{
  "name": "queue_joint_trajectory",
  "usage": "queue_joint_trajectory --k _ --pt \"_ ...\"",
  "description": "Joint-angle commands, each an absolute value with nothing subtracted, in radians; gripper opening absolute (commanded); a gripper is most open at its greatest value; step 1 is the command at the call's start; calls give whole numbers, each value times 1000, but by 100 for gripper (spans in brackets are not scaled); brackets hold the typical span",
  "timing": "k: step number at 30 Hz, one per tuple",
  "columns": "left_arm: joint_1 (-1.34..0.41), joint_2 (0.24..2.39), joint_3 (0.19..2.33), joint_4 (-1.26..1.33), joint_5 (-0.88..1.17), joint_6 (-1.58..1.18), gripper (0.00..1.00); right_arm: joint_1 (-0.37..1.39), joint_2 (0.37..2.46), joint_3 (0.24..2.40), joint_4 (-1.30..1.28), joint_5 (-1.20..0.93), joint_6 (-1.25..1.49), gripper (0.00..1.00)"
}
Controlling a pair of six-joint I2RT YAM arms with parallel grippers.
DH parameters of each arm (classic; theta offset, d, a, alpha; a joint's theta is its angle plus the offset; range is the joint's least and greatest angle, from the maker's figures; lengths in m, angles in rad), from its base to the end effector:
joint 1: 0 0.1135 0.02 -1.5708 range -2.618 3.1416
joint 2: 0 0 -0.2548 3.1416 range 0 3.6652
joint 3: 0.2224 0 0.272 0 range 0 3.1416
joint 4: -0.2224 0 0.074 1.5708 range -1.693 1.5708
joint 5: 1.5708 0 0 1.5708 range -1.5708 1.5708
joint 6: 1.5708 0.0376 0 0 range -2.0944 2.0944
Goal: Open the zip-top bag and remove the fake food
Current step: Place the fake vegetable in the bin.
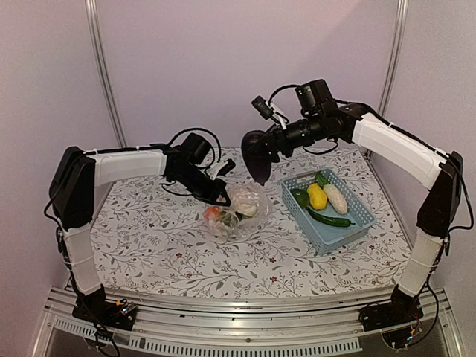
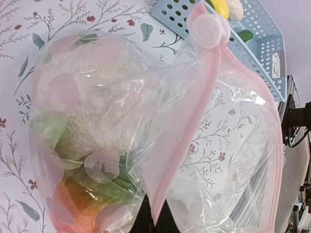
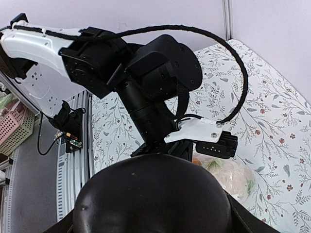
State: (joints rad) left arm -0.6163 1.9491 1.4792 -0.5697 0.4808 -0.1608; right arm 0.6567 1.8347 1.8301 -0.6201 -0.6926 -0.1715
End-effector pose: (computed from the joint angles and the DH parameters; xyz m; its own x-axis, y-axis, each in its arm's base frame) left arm 0.3426 -0.2640 0.1911 -0.8072 0.3978 -0.4362 0.5819 0.6603 -0.4747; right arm 0.3303 0.2849 0.3581 -0.3062 -0.4019 -0.8630 -0.9462 0.2281 0.2295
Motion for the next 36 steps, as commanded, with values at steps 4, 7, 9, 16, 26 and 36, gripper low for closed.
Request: queue_joint_trajectory --k 4,7,9,16,26,36 --pt "-603 1878 1461 -541 478 -160 0 509 1746 1783 -732 -590 -81 55" --pt "-603 1868 1461 -536 480 -163 0 439 1720 1768 -853 -492 -152 57" --pt "-603 1864 1462 -539 477 -164 0 395 1721 1757 -944 -458 -195 57" --pt "-603 1854 1463 -544 476 -163 0 334 1809 1757 -1274 -335 -335 57" --pt "-603 1842 1466 -558 459 -155 0 329 1994 1743 -1399 -440 -336 57" --pt "-603 1831 1466 -555 465 -156 0 329 2135 1726 -1414 -395 -329 71"
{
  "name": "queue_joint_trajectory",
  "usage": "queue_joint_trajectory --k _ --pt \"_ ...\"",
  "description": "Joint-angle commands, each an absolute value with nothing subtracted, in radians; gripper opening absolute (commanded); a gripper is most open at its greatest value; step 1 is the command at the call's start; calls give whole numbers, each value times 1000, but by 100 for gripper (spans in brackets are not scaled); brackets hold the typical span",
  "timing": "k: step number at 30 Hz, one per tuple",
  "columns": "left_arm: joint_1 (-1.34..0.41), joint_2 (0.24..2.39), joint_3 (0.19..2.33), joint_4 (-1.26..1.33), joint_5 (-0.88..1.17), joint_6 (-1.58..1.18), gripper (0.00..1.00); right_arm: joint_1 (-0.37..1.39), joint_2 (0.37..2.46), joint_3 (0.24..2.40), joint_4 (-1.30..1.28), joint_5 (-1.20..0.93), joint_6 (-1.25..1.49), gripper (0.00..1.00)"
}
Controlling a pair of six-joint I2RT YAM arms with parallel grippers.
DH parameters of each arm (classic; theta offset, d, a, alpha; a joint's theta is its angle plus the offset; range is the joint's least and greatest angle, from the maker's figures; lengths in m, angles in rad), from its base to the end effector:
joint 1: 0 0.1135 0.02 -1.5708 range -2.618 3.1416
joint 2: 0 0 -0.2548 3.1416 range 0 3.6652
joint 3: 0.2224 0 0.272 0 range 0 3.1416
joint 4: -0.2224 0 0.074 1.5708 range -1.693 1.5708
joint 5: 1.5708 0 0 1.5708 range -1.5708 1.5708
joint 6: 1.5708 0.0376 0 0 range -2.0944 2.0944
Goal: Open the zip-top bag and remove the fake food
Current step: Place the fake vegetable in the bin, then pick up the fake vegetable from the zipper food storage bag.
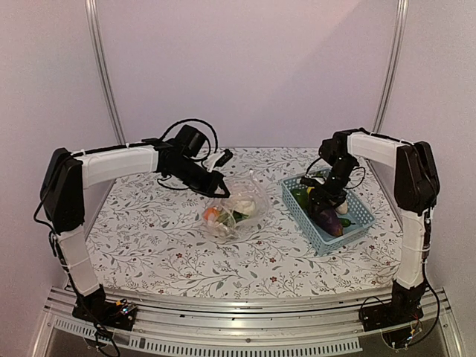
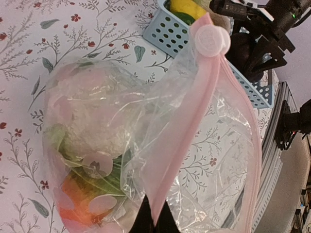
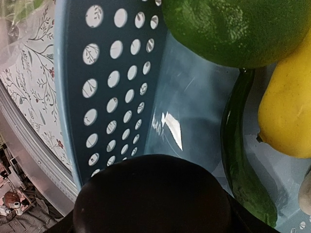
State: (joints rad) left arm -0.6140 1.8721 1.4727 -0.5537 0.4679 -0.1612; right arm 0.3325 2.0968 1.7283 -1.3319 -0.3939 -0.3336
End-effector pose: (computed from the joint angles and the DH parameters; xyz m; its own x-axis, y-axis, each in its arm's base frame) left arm 0.3381 -0.2591 0.2212 -0.7745 0.3707 -0.5126 0.6113 0.6469 -0.4559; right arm 0.3762 0.1452 0.1864 -0.8023 -0.5969 -0.0025 -0.5474 0.7340 0.4019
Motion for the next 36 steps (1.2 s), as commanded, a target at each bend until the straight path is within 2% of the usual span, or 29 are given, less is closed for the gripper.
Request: queue_joint_trajectory --k 1,3,4,5,13,17,21,23,26,28,32,36 --pt "-603 1830 1466 -556 465 -154 0 329 2144 1724 -1417 -392 -328 73" --pt "-603 1832 1468 -557 466 -153 0 329 2158 1724 -1412 -373 -328 81" --pt "-603 1831 1468 -557 466 -154 0 329 2156 1727 -1412 -367 -328 96" --pt "-603 1832 1467 -557 467 -154 0 328 2150 1737 -1414 -364 -329 98" --pt "-603 1828 1471 -559 467 -156 0 330 1968 1870 -1409 -344 -347 99" --pt "-601 1817 1471 -555 469 -159 0 329 1827 1887 -1282 -346 -352 99" --pt "-601 1802 1463 -528 526 -173 0 324 1638 1671 -962 -477 -352 99" --pt "-603 1796 1454 -505 563 -194 0 325 1599 1579 -884 -599 -386 98" --pt "-604 1776 1447 -484 592 -200 0 391 1646 1627 -905 -713 -399 66" --pt "-604 1752 1427 -456 605 -199 0 495 1664 1663 -923 -649 -426 46" --pt "-604 1694 1365 -306 702 -241 0 719 1680 1701 -904 -411 -529 25" --pt "-603 1648 1312 -213 726 -275 0 791 1767 1752 -870 -401 -508 15"
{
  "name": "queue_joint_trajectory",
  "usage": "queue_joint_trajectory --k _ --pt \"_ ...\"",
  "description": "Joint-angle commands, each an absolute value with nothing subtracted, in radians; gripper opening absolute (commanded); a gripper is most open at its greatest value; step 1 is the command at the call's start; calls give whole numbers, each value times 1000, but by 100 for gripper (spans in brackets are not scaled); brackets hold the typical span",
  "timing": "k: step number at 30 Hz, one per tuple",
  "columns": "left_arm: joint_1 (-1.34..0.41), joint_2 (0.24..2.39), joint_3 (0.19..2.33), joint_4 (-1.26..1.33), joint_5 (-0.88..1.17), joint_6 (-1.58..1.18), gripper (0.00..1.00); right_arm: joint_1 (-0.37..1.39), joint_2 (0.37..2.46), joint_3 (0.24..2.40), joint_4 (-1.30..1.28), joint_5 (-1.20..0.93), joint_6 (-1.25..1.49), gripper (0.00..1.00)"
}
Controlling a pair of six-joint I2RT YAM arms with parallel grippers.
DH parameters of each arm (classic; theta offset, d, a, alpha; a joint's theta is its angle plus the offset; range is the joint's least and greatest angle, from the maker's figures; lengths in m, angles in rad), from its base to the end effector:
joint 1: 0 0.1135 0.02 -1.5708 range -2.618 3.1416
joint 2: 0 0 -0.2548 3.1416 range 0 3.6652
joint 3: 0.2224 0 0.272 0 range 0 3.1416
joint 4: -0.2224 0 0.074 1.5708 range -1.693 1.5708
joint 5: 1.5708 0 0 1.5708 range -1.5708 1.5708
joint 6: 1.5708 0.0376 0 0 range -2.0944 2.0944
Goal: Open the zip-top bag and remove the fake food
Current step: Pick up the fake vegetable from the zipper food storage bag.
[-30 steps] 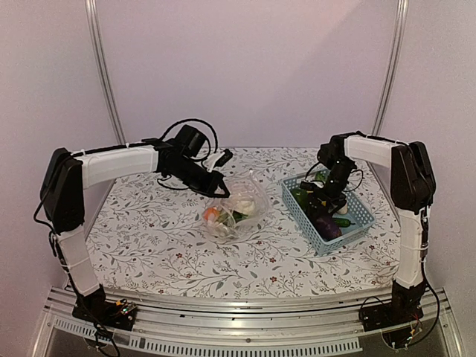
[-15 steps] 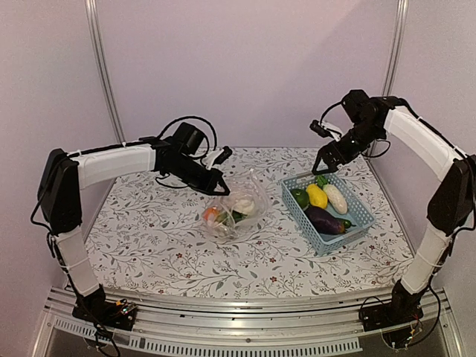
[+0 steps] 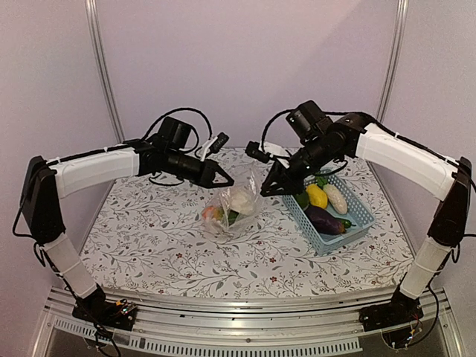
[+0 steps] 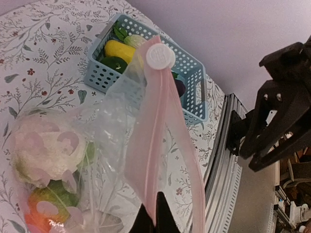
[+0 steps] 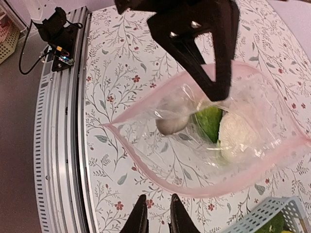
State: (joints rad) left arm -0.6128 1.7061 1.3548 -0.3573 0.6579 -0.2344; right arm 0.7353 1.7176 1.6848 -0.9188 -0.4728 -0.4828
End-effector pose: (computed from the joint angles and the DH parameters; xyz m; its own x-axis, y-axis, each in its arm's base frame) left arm 0.3164 -0.2505 0.2635 -0.7117 0.2757 -0.6461 0.6884 0.4568 -0.5634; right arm 0.2754 0.2721 0.3293 -0.1667 -0.7081 -0.6862 -0.9829 0.1742 0.0590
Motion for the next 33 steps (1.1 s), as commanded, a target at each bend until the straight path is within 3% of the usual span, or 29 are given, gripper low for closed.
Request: queue_joint_trajectory --k 1,11,18,19,20,21,22,26,30,33 --pt "-603 1643 1307 -213 717 -274 0 799 1799 1765 -867 -401 -496 14" --pt "-598 1658 1286 -144 741 -351 0 862 1931 1786 -749 -295 -318 11" --pt "-591 1665 1258 -63 767 -428 0 855 2010 1816 -693 -126 -98 15" --pt "-590 1668 1258 -61 765 -437 3 853 2022 1816 -692 -126 -82 16" --pt "-587 1670 1260 -72 757 -438 12 848 2037 1812 -690 -146 -66 17" --pt "-581 1674 1270 -102 739 -429 28 844 2052 1806 -688 -176 -65 17" --pt "-574 1683 1294 -165 732 -399 35 844 2059 1794 -682 -187 -78 17" --pt "-504 1732 1454 -524 563 -235 44 829 2045 1707 -630 -192 -129 17" --pt "-413 1735 1442 -560 403 -241 50 804 1999 1636 -598 -185 -169 16" --pt "-384 1802 1446 -569 408 -258 54 790 1994 1618 -605 -216 -189 17"
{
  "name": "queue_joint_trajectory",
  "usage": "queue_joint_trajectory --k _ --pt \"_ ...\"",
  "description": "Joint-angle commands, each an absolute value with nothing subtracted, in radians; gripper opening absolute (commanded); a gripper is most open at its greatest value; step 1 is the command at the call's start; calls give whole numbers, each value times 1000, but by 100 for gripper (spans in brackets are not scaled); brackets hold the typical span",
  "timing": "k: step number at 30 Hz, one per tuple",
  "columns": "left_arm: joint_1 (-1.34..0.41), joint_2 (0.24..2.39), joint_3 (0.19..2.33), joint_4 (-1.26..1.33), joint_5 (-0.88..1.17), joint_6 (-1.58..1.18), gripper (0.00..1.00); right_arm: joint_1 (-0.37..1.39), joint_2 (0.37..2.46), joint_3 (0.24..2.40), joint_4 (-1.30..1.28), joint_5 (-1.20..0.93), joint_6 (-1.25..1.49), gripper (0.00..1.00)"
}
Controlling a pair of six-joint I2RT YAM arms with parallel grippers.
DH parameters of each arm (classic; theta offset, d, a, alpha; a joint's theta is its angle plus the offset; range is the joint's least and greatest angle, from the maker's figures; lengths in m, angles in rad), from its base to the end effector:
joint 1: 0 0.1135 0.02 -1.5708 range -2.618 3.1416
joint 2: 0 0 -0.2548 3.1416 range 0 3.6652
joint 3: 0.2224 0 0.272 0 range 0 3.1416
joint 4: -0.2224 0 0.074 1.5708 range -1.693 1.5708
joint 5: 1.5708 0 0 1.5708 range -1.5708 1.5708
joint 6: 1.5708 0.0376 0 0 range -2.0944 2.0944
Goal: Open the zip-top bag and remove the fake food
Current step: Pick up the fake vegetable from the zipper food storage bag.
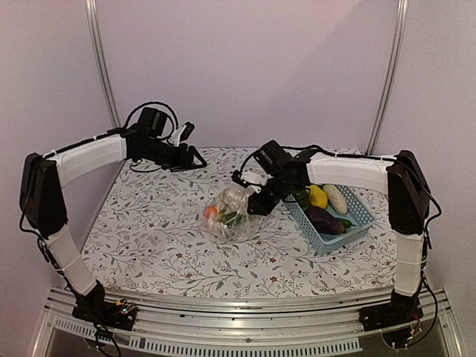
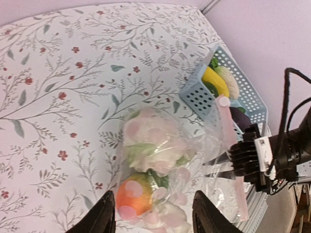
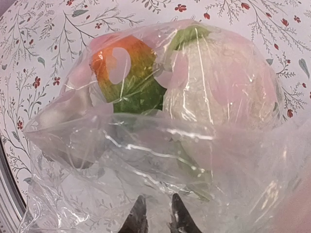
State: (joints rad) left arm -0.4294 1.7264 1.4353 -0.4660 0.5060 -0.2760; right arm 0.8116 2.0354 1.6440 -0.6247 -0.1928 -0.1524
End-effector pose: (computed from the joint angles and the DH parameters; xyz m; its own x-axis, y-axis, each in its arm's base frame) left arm 0.3639 -0.1867 0.2731 -0.7873 0.0984 -0.6086 0.4884 0.7020 -0.5184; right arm 0.3119 0.3391 0.2013 -0.4597 -0.7009 -0.5453 -0.8612 0.5018 0.0810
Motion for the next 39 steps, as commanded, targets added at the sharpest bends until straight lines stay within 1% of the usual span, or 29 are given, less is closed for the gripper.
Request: queue_joint_trajectory --k 1,4,7,9,14,17,21,25,30,32,34,39 --pt "-386 1828 1449 -572 411 -261 55 790 1994 1615 -612 -229 -200 18" --pt "-402 1897 1447 -574 420 -264 56 790 1991 1598 -620 -308 -214 23" --pt "-428 1940 1439 -574 450 -260 56 795 2004 1596 -653 -418 -224 34" --pt "-454 1953 1443 -588 460 -253 55 811 2024 1600 -679 -442 -243 40" --pt "-507 1965 1471 -675 403 -280 54 852 2041 1594 -685 -460 -307 45" --pt "-508 1926 1408 -663 419 -318 52 854 2049 1591 -657 -481 -306 45" --pt "-516 1876 1281 -545 500 -367 51 857 2075 1605 -630 -522 -294 46" --pt "-532 1886 1233 -520 535 -419 46 860 2129 1640 -632 -502 -267 46" --pt "-554 1810 1136 -444 525 -472 38 861 2188 1660 -654 -481 -263 42" --pt "-559 1781 1112 -443 504 -479 37 860 2201 1661 -658 -462 -265 40" --pt "-562 1748 1088 -440 502 -483 40 860 2214 1660 -662 -457 -272 37" --pt "-580 1693 1033 -421 503 -493 45 860 2237 1664 -666 -427 -291 36"
